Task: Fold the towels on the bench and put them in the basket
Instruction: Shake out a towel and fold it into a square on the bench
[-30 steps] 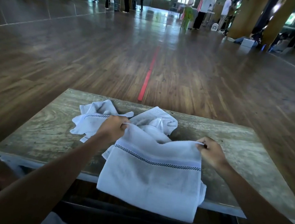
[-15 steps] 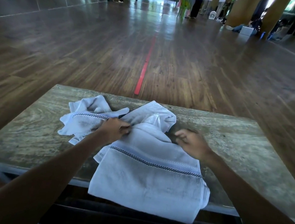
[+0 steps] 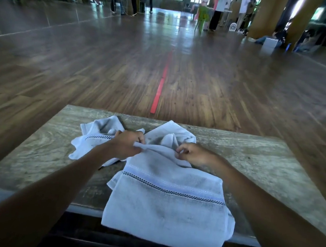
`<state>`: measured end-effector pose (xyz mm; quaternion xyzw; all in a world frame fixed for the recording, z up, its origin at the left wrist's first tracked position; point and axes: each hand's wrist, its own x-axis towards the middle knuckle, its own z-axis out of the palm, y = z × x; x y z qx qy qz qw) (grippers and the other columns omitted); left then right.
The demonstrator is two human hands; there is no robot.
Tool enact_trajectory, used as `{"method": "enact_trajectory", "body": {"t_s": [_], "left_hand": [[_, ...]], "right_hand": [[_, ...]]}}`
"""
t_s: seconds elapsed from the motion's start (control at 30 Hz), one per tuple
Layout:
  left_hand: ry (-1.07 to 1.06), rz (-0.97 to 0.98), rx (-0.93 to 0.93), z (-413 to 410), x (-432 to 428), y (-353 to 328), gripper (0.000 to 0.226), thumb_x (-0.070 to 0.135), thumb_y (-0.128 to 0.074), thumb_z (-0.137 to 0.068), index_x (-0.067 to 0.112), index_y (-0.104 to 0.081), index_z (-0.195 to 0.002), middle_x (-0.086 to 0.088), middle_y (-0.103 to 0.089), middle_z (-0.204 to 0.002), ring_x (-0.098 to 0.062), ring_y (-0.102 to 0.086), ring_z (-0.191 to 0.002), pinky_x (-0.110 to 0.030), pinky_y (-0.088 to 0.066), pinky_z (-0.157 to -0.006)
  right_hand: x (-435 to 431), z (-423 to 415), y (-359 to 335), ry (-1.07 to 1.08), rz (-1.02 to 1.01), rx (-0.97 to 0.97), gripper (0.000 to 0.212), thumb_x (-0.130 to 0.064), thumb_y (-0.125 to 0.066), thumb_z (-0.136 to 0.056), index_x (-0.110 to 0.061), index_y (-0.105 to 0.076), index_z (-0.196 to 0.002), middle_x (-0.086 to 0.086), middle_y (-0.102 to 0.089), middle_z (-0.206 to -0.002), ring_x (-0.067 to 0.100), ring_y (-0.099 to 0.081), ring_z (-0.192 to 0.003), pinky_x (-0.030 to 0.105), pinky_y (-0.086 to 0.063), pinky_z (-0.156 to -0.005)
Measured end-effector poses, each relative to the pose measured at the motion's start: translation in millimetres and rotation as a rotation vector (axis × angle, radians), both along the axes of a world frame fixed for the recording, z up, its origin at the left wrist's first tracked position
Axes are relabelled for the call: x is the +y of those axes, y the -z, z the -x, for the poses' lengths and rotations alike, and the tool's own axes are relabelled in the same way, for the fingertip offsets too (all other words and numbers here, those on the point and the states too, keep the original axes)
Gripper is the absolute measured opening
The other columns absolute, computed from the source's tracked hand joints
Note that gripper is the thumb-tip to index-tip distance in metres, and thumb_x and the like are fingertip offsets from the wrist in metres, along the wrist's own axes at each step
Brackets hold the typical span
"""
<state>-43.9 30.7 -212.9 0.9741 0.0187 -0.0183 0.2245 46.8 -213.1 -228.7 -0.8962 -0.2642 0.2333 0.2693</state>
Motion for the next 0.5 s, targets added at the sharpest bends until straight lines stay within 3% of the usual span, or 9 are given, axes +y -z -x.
{"method": "enact_trajectory", "body": {"t_s": [0.1, 0.2, 0.27, 0.3, 0.37, 0.43, 0.5], "left_hand": [[0.04, -0.015, -0.006, 4.5, -0.8, -11.9, 0.006, 0.022, -0.06, -0.085, 0.027, -0.059, -0.087, 0.011, -0.066, -0.082, -0.005, -0.056, -0.078, -0.033, -0.035, -0.086], [0.082, 0.062, -0.002, 7.4, 2.9, -17.7, 0.008, 0.016, -0.061, -0.086, 0.019, -0.063, -0.093, 0.009, -0.065, -0.08, 0.004, -0.052, -0.064, -0.025, -0.035, -0.073], [0.1, 0.075, -0.035, 8.7, 6.9, -18.1, 0.009, 0.012, -0.062, -0.086, 0.017, -0.065, -0.094, 0.011, -0.064, -0.08, 0.01, -0.054, -0.066, -0.018, -0.037, -0.067], [0.104, 0.075, -0.057, 9.7, 8.2, -18.1, 0.011, 0.011, -0.063, -0.086, 0.015, -0.065, -0.096, 0.011, -0.065, -0.081, 0.011, -0.055, -0.069, -0.015, -0.038, -0.065], [0.103, 0.081, -0.093, 11.5, 10.1, -17.4, 0.011, 0.011, -0.064, -0.086, 0.012, -0.066, -0.097, 0.005, -0.069, -0.086, 0.0, -0.059, -0.073, -0.017, -0.04, -0.064], [0.113, 0.083, -0.108, 14.1, 10.3, -17.8, 0.012, 0.012, -0.064, -0.086, 0.012, -0.066, -0.098, 0.001, -0.07, -0.088, -0.013, -0.062, -0.078, -0.023, -0.043, -0.067], [0.119, 0.074, -0.103, 16.2, 12.5, -18.0, 0.011, 0.013, -0.065, -0.087, 0.013, -0.066, -0.098, 0.004, -0.069, -0.087, -0.014, -0.062, -0.078, -0.016, -0.043, -0.065]], "right_hand": [[5.0, -0.8, -0.7, 0.018, -0.064, -0.013, 0.008, -0.034, -0.068, -0.083, -0.035, -0.063, -0.09, -0.012, -0.059, -0.1, 0.01, -0.056, -0.097, 0.025, -0.043, -0.08], [11.1, -3.4, -4.2, -0.023, -0.069, 0.024, 0.008, -0.026, -0.07, -0.082, -0.031, -0.064, -0.081, -0.012, -0.062, -0.097, 0.01, -0.055, -0.1, 0.023, -0.042, -0.085], [12.2, -3.4, -6.7, -0.041, -0.071, 0.082, 0.012, -0.024, -0.07, -0.083, -0.028, -0.065, -0.094, -0.009, -0.062, -0.106, 0.01, -0.054, -0.106, 0.024, -0.041, -0.09], [12.0, -2.4, -7.5, -0.06, -0.091, 0.126, 0.024, -0.022, -0.068, -0.085, -0.026, -0.062, -0.108, -0.008, -0.06, -0.114, 0.01, -0.053, -0.111, 0.022, -0.04, -0.092], [12.4, -0.2, -5.8, -0.098, -0.146, 0.199, 0.04, -0.015, -0.062, -0.09, -0.023, -0.052, -0.128, -0.006, -0.055, -0.122, 0.008, -0.051, -0.115, 0.02, -0.038, -0.095], [12.8, 2.2, -3.9, -0.114, -0.169, 0.211, 0.029, -0.014, -0.061, -0.09, -0.025, -0.058, -0.117, -0.005, -0.058, -0.112, 0.007, -0.054, -0.105, 0.02, -0.041, -0.089], [10.5, 2.7, -7.0, -0.115, -0.152, 0.151, 0.014, -0.02, -0.065, -0.088, -0.025, -0.063, -0.101, -0.004, -0.059, -0.1, 0.009, -0.054, -0.093, 0.024, -0.04, -0.082]]}}
